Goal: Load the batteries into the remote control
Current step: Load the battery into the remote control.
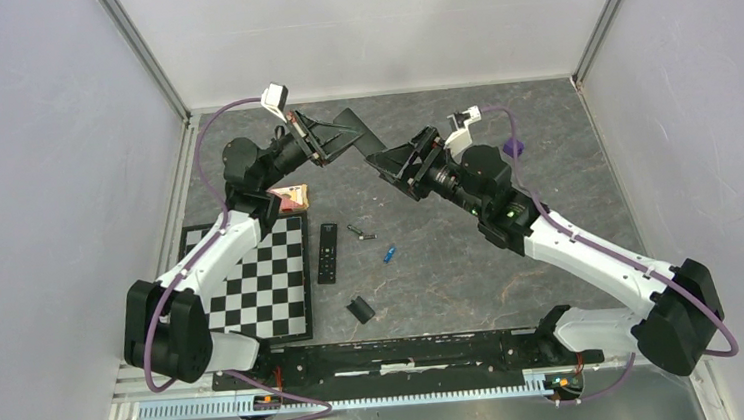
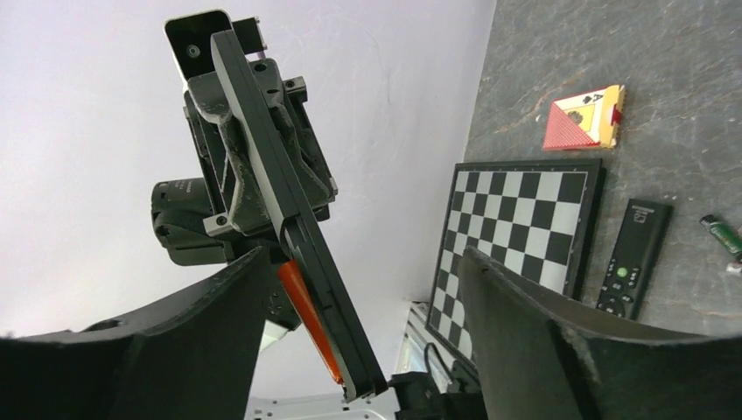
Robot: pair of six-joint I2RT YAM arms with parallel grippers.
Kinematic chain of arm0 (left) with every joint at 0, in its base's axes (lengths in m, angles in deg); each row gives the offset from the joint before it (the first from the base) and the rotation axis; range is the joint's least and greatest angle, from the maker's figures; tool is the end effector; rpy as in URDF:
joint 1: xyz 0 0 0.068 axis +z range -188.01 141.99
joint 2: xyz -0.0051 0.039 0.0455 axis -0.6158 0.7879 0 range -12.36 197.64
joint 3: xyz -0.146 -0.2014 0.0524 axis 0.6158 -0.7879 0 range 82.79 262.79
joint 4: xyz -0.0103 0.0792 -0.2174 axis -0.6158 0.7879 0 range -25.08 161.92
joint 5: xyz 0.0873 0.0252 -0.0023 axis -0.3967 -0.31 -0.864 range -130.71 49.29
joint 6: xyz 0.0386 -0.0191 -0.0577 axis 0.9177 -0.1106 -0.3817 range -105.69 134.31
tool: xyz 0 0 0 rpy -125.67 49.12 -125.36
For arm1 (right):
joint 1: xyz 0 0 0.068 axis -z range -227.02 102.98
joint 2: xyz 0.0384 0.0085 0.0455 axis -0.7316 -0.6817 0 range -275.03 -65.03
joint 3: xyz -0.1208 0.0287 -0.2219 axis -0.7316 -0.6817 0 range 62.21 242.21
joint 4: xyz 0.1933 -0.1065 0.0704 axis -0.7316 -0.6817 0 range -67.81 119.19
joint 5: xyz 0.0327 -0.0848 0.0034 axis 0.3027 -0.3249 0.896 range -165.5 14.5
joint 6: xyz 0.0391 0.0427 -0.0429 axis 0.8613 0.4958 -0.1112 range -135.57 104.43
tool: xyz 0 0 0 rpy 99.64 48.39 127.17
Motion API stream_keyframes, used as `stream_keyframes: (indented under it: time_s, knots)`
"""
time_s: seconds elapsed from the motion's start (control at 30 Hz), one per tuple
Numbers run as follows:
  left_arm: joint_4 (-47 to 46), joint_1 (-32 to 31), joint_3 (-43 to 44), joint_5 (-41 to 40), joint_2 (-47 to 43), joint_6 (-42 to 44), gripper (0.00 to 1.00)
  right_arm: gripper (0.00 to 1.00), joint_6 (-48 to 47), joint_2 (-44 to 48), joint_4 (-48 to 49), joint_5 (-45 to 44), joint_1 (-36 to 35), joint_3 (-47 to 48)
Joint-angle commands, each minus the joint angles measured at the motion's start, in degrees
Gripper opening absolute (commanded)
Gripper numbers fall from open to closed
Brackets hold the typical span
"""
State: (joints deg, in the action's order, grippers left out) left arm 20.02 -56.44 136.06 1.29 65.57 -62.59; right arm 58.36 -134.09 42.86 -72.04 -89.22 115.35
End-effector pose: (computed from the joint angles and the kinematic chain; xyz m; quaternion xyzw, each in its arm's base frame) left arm 0.2704 -0.1322 0.3595 -0.0042 0.6095 -0.7041 0.3643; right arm 0.2103 0.1955 0.3362 0.1769 0.6987 0.5995 0.3480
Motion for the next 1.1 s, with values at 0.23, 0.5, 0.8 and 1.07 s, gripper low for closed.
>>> stream_keyframes:
  time_s: [0.23, 0.5, 0.8, 1.07]
  knots:
    - [-2.5, 0.1, -0.9, -1.3, -2.8, 0.0, 0.02, 0.97, -9.6, 4.1, 3.0, 2.2, 3.0, -0.5]
    - [-2.7, 0.1, -1.1, -2.8, -3.1, -0.3, 0.02, 0.89, -16.7, 8.8, 2.8, -0.3, 4.2, -2.2]
    - [-4.0, 0.1, -0.7, -4.7, -2.7, -2.3, 0.02, 0.58, -25.7, 9.6, -3.3, -1.7, 4.1, -0.3]
    - [-5.1, 0.1, -1.3, -4.7, -2.4, -3.0, 0.02, 0.42, -25.8, 9.1, -2.7, -1.1, 4.2, -0.6]
